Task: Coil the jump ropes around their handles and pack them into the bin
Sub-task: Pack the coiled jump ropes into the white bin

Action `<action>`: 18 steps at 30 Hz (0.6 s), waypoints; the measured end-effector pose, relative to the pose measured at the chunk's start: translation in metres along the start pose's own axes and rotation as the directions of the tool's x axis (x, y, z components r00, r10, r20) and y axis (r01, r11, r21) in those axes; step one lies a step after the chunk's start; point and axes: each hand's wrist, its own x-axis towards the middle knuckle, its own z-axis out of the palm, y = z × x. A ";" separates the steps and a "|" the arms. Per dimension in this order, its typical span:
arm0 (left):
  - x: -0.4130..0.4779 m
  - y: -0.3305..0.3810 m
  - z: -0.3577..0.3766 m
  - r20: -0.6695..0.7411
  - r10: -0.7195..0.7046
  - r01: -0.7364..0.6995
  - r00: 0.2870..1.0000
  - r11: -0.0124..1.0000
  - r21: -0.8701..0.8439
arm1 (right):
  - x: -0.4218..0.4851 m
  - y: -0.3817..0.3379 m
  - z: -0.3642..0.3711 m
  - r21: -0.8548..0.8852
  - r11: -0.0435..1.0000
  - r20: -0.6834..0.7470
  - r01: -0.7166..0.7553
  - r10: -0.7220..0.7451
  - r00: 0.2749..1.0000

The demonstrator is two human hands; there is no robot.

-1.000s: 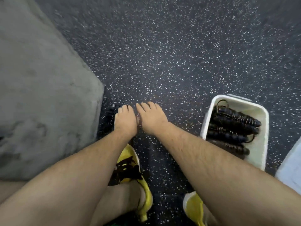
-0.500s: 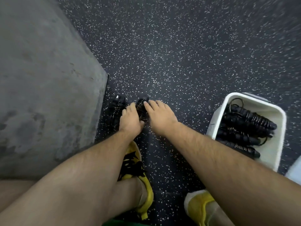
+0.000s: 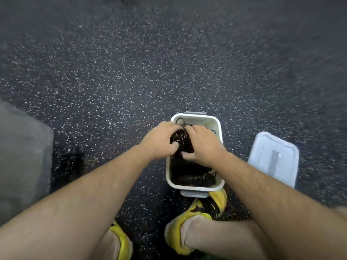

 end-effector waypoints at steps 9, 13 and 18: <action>0.009 0.025 0.074 0.018 0.068 -0.070 0.998 0.991 0.118 | -0.033 0.025 0.060 -0.008 0.985 0.028 -0.170 0.170 0.985; 0.015 0.024 0.088 0.003 0.089 -0.087 0.996 0.966 0.242 | -0.031 0.023 0.069 0.036 0.982 0.039 -0.185 0.183 0.982; 0.035 0.024 0.106 -0.001 0.020 -0.019 1.000 0.960 0.278 | -0.031 0.033 0.060 0.467 0.846 -0.057 -0.256 0.318 0.946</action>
